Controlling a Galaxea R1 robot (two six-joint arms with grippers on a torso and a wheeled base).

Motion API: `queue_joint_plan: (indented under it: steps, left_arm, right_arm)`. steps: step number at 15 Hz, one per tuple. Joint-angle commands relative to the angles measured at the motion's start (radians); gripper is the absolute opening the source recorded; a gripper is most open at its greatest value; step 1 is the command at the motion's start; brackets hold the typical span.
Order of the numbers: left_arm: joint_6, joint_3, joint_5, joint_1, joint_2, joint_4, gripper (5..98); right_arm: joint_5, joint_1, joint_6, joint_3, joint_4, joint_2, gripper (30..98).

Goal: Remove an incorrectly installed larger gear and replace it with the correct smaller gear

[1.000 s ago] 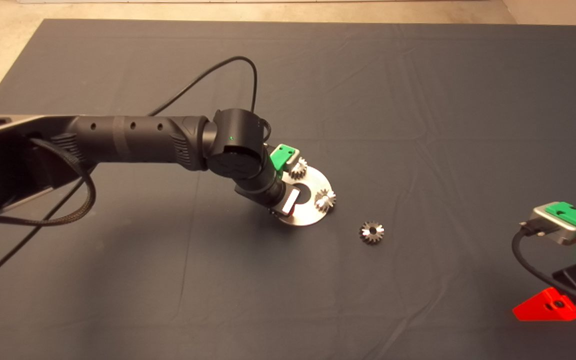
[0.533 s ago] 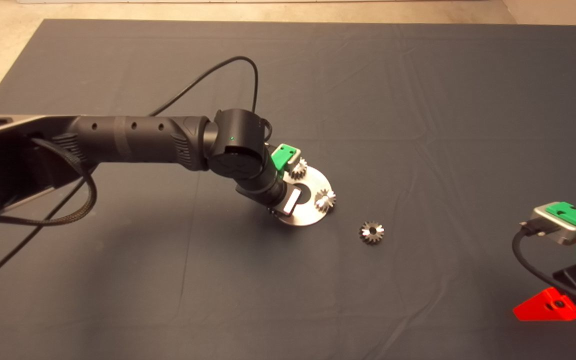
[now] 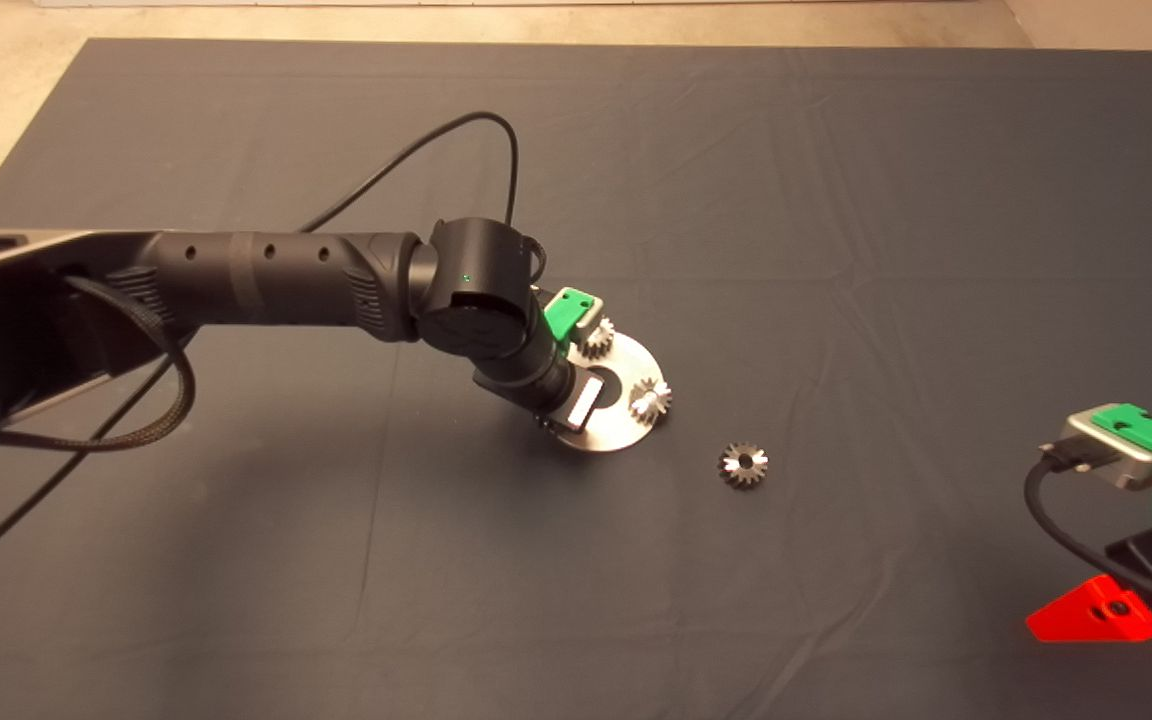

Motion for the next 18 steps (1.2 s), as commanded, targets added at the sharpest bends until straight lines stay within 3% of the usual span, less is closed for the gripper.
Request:
queue_joint_plan:
  steps: [1, 13, 18]
  left_arm:
    - [-0.005, 0.02, 0.01, -0.007, 0.0, 0.025, 47.0]
    - [-0.019, 0.043, 0.011, -0.007, -0.006, 0.027, 40.2]
    - [-0.051, 0.049, 0.01, -0.021, -0.007, 0.019, 38.4]
  right_arm:
    - [-0.12, 0.011, 0.006, 0.002, 0.017, 0.001, 97.8]
    - [-0.12, 0.012, 0.006, 0.002, 0.017, -0.002, 97.9]
    - [-0.118, 0.011, 0.006, 0.002, 0.017, -0.001, 97.8]
